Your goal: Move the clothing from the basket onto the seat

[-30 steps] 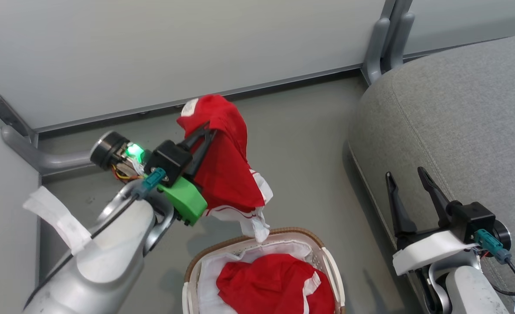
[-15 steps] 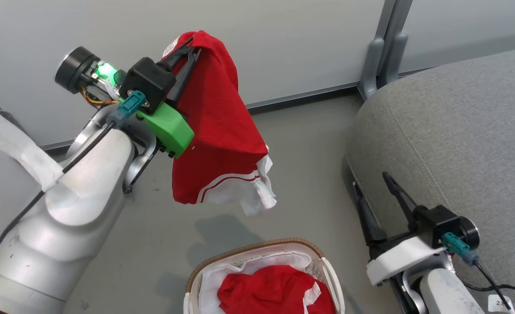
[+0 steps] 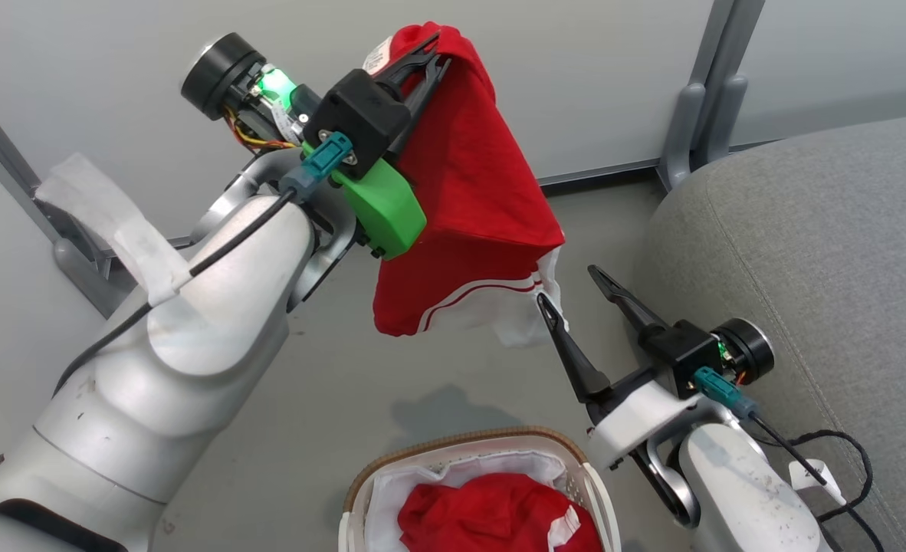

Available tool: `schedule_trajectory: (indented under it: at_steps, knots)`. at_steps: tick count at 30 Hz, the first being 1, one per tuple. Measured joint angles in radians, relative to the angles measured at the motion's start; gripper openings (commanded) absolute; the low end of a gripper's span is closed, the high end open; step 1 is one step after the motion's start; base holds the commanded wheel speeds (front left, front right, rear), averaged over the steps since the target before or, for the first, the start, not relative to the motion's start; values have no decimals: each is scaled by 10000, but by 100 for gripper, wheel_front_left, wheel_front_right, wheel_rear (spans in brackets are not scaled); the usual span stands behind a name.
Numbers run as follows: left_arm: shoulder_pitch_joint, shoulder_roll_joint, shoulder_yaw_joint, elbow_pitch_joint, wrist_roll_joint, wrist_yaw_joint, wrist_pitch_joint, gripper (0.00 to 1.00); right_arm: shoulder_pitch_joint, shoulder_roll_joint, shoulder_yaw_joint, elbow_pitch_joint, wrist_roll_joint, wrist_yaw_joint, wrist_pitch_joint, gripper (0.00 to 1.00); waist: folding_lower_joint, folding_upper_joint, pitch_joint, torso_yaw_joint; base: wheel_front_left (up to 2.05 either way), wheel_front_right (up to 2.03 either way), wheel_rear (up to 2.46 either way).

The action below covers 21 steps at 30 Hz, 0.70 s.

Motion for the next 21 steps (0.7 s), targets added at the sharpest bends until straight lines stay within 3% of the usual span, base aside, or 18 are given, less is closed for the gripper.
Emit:
schedule_trajectory:
  at_steps: [7, 12, 13, 14, 16, 21]
  knots:
    - [-215, -272, -489, -265, -90, -2, -46, 0, -668, -4, -42, 955, -556, -2, -6, 100, 0, 0, -92, 314, 0, 0, 0]
    - [-219, -416, -863, -614, -288, -25, -63, 0, -955, -6, 192, 1438, -320, -2, -4, 100, 0, 0, -129, 488, 0, 0, 0]
    - [-219, -424, -909, -702, -330, -27, -69, 0, -1010, -6, 247, 1484, -293, -2, -6, 76, 0, 0, -135, 519, 0, 0, 0]
    - [-216, -418, -938, -767, -349, -27, -75, 0, -1054, -6, 301, 1540, -236, 0, -4, 41, 0, 0, -141, 542, 0, 0, 0]
    - [-155, -393, -989, -863, -453, -27, -104, 0, -1124, 2, 397, 1699, -142, 0, -6, 1, 0, 0, -159, 587, 0, 0, 0]
    - [376, -102, -949, -890, -692, 65, -163, 0, -1139, -4, 259, 1716, 38, 0, -4, 0, 0, 0, -208, 604, 0, 0, 0]
